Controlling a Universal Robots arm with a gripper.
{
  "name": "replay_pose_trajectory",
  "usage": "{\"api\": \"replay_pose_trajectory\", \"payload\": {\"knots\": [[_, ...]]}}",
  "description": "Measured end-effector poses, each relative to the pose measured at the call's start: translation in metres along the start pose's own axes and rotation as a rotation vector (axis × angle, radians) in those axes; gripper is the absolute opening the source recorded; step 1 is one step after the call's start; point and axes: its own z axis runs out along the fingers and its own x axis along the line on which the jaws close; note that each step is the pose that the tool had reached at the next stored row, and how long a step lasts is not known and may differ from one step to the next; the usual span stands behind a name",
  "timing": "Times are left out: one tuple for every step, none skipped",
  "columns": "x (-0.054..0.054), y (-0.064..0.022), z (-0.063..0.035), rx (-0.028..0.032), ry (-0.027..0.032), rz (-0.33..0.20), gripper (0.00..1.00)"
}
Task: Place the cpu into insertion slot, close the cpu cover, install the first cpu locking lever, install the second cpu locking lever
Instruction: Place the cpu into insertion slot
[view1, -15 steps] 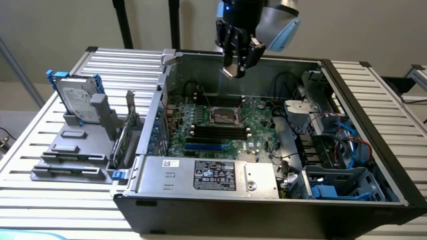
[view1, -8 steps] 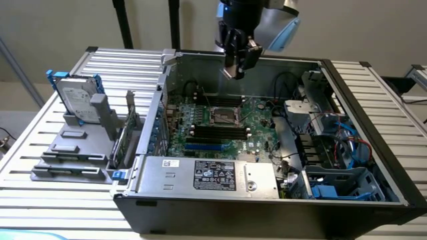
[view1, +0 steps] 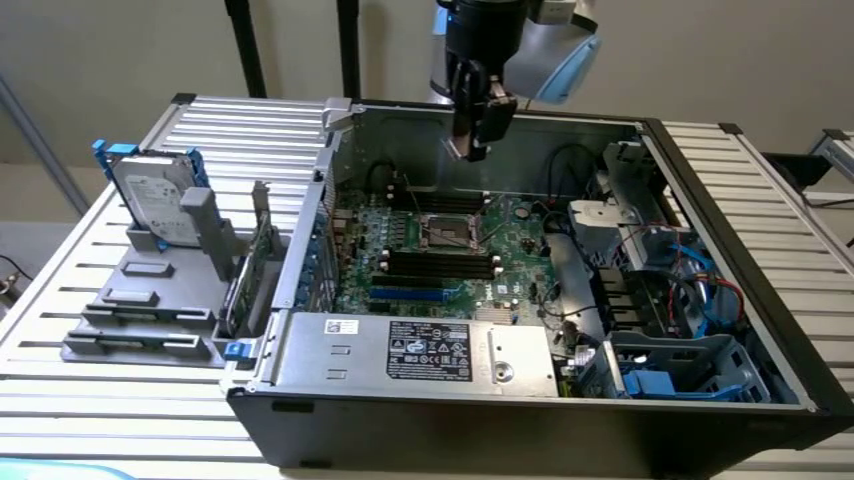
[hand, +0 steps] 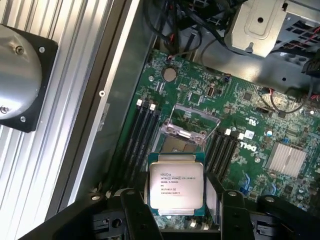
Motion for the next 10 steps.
{"api": "replay_pose_trajectory", "payload": {"knots": [[0.0,0.0,0.0003,-0.0003,-0.0007,0.018,0.54],[0.0,0.0,0.0007,-0.0007,-0.0013,0.036,0.54],[0.0,0.0,0.0011,-0.0011,-0.0019,0.054,0.54],[0.0,-0.0001,0.0015,-0.0015,-0.0025,0.072,0.54],[-0.0001,-0.0001,0.0018,-0.0018,-0.0032,0.09,0.54],[-0.0001,-0.0001,0.0022,-0.0022,-0.0037,0.108,0.54],[-0.0001,-0.0001,0.0026,-0.0026,-0.0043,0.126,0.54],[-0.0001,-0.0001,0.003,-0.003,-0.005,0.145,0.54],[-0.0001,-0.0001,0.0034,-0.0034,-0.0056,0.163,0.54],[-0.0001,-0.0001,0.0038,-0.0038,-0.0062,0.181,0.54]]}}
